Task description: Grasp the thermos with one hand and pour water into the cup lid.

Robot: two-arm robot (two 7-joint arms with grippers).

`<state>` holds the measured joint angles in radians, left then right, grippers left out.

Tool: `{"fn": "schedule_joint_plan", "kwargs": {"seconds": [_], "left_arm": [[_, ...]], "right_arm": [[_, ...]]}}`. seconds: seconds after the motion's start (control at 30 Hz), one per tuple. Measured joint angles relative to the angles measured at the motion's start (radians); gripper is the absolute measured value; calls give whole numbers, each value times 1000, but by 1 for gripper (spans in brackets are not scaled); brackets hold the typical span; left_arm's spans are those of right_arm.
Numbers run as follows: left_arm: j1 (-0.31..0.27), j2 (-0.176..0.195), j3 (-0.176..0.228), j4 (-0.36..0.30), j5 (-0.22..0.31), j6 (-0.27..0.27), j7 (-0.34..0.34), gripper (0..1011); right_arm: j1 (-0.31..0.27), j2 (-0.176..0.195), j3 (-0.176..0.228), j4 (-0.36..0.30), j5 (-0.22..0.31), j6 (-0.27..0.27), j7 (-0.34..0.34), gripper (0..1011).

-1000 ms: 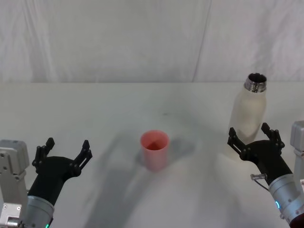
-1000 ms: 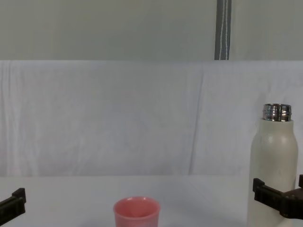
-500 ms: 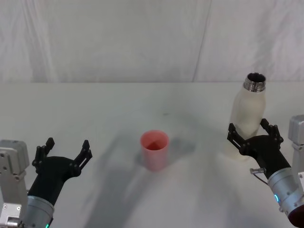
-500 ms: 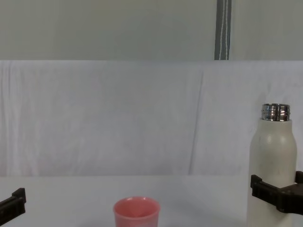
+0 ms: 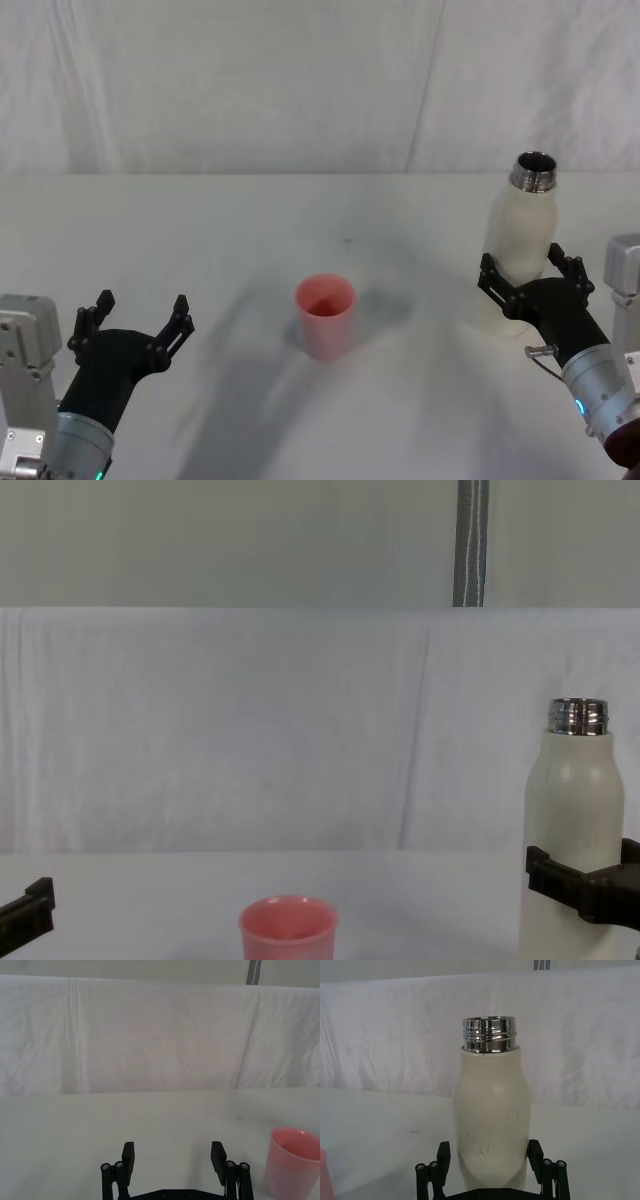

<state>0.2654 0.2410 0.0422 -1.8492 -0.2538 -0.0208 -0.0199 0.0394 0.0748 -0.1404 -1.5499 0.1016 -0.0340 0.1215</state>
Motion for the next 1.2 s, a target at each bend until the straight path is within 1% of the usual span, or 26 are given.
{"fn": "schedule_joint_plan", "kwargs": {"seconds": [0.23,0.63,1.2], "left_arm": [[0,0,0,0,0,0,0,1001],[0,0,0,0,0,0,0,1001],[0,0,0,0,0,0,0,1001]], "right_arm": [[19,0,0,22,3,-1,5,1000],[39,0,-5,41,4,0,8,1000],[80,1,-17,82,1,8,15,1000]]}}
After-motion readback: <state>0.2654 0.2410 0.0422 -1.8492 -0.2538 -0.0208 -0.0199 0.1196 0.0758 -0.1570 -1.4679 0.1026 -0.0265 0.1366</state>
